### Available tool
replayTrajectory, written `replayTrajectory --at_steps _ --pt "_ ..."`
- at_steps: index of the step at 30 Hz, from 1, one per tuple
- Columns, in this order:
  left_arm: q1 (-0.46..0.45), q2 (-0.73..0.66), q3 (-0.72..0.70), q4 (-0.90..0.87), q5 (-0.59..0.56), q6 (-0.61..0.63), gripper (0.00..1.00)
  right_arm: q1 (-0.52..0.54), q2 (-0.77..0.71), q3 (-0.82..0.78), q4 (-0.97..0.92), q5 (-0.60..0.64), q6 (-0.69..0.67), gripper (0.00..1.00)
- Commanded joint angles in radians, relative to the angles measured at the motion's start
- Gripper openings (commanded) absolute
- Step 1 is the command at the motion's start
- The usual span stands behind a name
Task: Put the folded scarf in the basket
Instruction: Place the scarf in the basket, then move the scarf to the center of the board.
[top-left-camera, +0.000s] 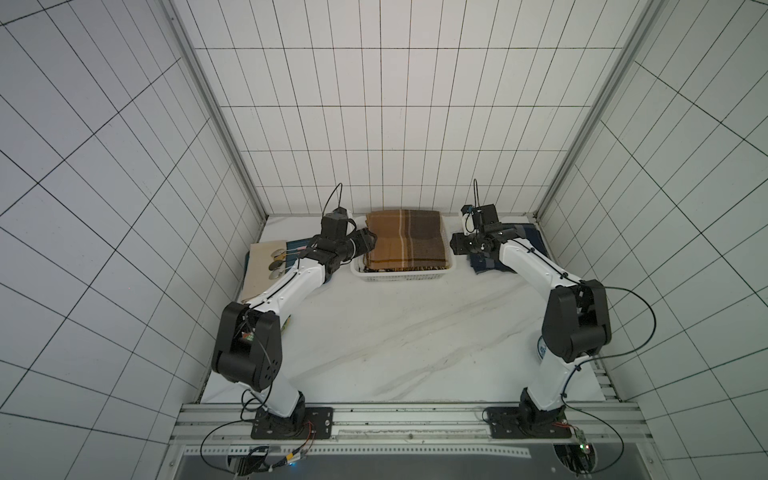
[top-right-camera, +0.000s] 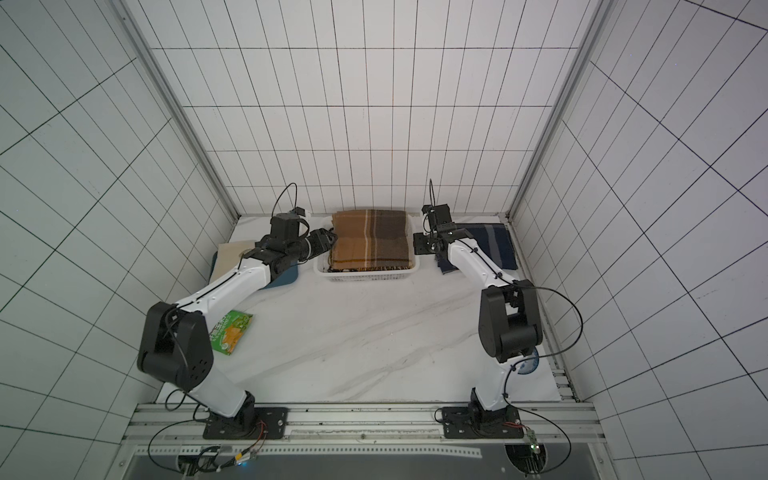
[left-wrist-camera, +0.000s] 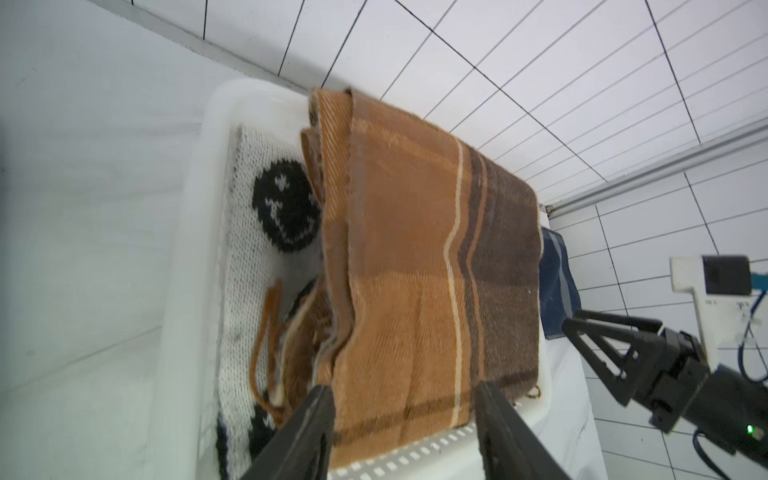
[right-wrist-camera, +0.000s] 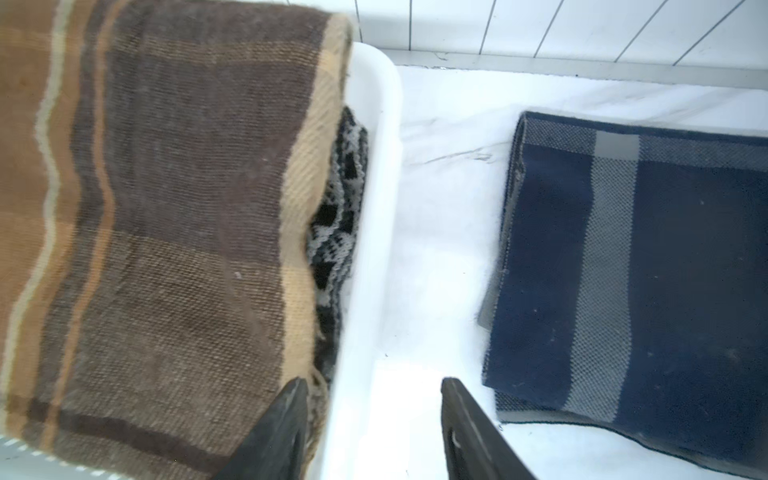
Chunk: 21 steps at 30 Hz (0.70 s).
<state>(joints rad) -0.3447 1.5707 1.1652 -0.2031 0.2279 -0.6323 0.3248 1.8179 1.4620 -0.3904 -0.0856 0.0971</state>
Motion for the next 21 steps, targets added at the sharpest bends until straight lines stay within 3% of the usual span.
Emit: replayTrajectory --at_steps 1,6,10,13,21 --pt "-0.079 -0.129 -0.147 0.044 -0.075 0.013 0.58 -0.093 0.024 -0.022 0.049 0.005 0.012 0.55" --pt "-0.187 -0.316 -0.426 0.166 -0.076 -0.012 0.59 -0.146 0.124 0.034 0.040 0.051 0.031 0.55" --pt "-0.225 -0.370 -0.559 0.214 -0.059 0.005 0.59 -0.153 0.248 0.142 -0.030 0.086 0.025 0.55" --pt "-0.239 -0.359 -0.605 0.220 -0.080 0.043 0.59 -0.157 0.322 0.214 -0.072 0.104 0.020 0.56" --pt "-0.254 -0.270 -0.608 0.291 0.016 -0.005 0.59 -0.161 0.462 0.435 -0.318 0.046 0.036 0.56"
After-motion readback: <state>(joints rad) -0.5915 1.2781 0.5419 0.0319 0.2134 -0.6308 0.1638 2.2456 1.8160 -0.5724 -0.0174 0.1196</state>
